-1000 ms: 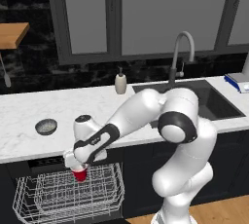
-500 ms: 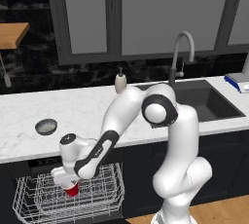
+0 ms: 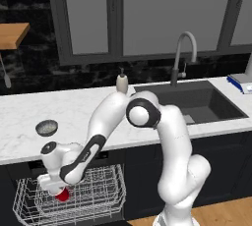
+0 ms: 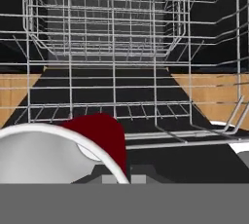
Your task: Pick up the cup and bowl from the counter, place them in the dishwasher, and close the dishwasher door.
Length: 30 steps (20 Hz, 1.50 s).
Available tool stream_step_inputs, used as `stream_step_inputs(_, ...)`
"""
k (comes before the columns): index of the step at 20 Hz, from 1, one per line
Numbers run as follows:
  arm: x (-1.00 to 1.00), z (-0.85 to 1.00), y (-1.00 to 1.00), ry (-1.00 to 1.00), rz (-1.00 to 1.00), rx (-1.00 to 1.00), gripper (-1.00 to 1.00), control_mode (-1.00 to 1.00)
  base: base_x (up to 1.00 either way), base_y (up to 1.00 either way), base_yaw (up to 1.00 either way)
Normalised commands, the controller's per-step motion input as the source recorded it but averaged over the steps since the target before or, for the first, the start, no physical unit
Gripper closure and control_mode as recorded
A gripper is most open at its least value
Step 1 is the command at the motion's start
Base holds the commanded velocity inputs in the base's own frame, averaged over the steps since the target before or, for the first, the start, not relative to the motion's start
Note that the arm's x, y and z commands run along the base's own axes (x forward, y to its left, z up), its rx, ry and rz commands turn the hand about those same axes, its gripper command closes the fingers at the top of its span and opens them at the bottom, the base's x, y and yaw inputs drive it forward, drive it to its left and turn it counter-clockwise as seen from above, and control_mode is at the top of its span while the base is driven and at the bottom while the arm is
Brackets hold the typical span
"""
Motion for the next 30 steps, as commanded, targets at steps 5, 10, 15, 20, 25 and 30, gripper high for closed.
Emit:
stream_step_inputs(5,0.39,-0.38,0.26,0.00,0.00,-0.05,1.00,-1.00,0.00,0.00,0.00)
stream_step_inputs(10,0.50,-0.66,0.19,0.00,0.00,-0.04,1.00,-1.00,0.00,0.00,0.00)
stream_step_inputs(15,0.32,-0.83,0.22,0.00,0.00,-0.02,1.00,-1.00,0.00,0.00,0.00)
stream_step_inputs(20,0.10,-0.76,0.14,0.00,0.00,0.00,1.00,-1.00,0.00,0.00,0.00)
stream_step_inputs(25,0.06,-0.62,0.11,0.00,0.00,0.00,1.00,-1.00,0.00,0.00,0.00)
stream_step_inputs(30,0.00,-0.51,0.01,0.00,0.00,0.00,1.00,-1.00,0.00,0.00,0.00)
